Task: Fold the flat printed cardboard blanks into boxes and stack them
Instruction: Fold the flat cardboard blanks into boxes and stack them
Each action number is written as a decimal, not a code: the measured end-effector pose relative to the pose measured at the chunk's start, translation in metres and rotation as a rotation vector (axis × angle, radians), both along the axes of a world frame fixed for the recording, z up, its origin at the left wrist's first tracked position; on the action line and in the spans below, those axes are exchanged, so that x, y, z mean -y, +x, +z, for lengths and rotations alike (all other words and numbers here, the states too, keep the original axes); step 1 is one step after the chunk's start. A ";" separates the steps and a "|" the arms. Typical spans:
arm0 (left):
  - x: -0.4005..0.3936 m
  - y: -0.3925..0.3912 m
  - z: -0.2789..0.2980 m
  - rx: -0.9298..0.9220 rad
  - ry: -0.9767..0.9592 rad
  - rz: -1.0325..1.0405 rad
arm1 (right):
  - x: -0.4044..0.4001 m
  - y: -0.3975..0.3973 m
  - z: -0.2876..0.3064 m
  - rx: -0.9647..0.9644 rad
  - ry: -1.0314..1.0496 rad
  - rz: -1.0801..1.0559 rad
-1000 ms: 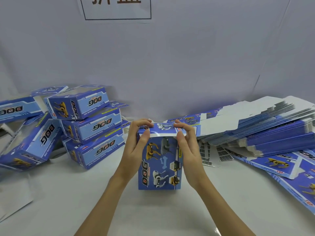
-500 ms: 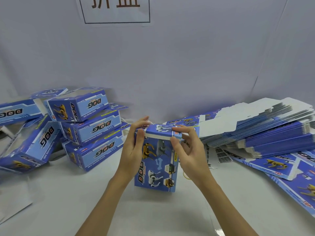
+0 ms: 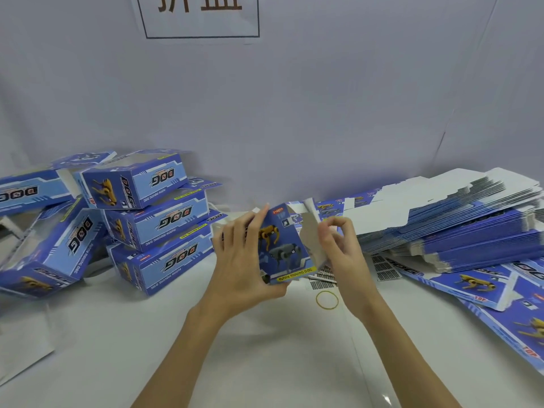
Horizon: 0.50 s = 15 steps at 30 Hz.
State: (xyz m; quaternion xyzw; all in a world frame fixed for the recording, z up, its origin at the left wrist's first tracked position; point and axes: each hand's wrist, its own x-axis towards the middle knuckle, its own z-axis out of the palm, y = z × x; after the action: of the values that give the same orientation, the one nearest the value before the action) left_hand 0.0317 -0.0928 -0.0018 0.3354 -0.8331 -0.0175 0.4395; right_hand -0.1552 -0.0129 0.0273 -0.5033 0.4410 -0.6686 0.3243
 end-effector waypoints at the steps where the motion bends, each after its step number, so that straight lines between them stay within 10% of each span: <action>1: -0.001 0.000 0.001 0.026 -0.021 0.004 | 0.000 -0.001 -0.001 -0.030 -0.013 0.014; 10: -0.001 0.003 -0.001 0.132 -0.076 -0.031 | 0.003 0.006 -0.007 -0.091 0.059 0.073; 15: 0.001 0.009 0.012 -0.452 0.409 -0.293 | 0.001 -0.014 0.007 0.358 0.144 0.198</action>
State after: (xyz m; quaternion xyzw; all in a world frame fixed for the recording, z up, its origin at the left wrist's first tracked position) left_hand 0.0410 -0.0940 0.0106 0.2812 -0.7332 -0.3213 0.5292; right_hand -0.1693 -0.0137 0.0347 -0.3929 0.3714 -0.6791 0.4964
